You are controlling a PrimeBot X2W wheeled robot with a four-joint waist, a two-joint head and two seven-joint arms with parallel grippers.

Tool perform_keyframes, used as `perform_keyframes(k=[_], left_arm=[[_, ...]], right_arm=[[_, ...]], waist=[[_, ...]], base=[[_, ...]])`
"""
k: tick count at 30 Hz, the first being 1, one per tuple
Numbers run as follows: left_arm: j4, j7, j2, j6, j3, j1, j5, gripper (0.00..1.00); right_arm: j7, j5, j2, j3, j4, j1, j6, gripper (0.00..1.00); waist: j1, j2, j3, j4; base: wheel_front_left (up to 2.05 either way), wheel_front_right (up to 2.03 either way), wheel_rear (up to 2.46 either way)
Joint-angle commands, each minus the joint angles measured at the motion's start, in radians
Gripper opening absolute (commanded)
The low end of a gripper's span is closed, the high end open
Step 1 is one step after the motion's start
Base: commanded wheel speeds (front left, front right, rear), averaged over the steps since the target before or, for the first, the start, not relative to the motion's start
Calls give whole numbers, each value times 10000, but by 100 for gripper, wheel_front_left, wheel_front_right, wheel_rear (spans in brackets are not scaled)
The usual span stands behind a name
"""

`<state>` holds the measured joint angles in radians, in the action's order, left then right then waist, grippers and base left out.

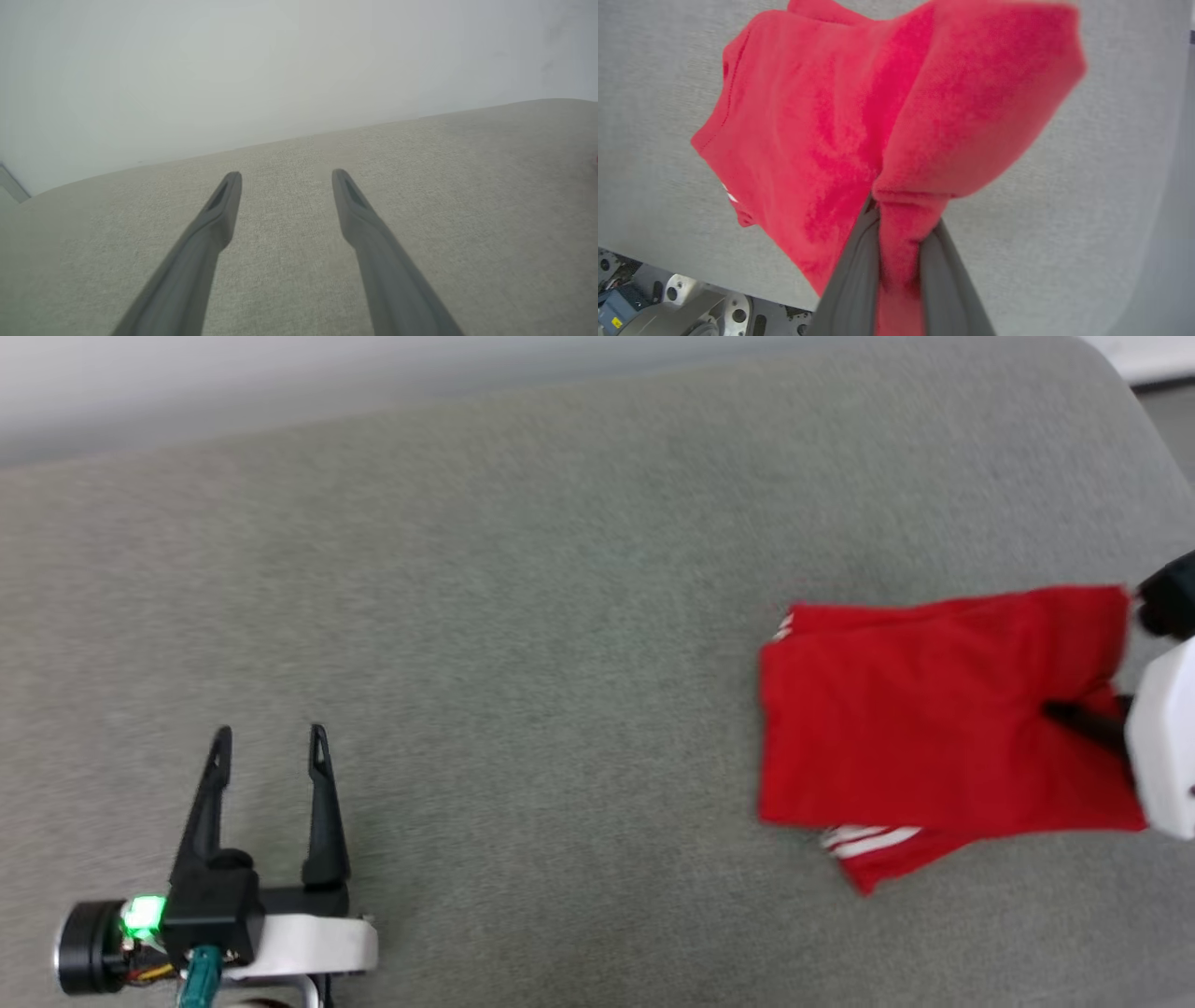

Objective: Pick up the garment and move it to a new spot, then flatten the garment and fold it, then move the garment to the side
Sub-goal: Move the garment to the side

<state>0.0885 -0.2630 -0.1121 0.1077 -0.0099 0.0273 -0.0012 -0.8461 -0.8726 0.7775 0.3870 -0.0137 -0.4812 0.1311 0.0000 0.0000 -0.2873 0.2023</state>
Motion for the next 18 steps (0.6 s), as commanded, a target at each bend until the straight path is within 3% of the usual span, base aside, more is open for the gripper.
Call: perform_keyframes(k=[1,6,18], left_arm=[[124,-19,-158,-33,71,-222,61,100],[418,-19,-376,-19,146,-510,89,100],[1326,-19,-788,109,306,-952,146,100]], right_arm=[[193,292,334,-47,-304,-434,-9,0],[692,939,1108,-186,-1299,-1068,-9,0],[1541,2184,1259,-1369,-3530,-2134,-10,0]], waist=[[0,0,-861,718],[0,0,-1561,926],[0,0,-3201,988]], base=[[0,0,0],[0,0,0],[0,0,0]])
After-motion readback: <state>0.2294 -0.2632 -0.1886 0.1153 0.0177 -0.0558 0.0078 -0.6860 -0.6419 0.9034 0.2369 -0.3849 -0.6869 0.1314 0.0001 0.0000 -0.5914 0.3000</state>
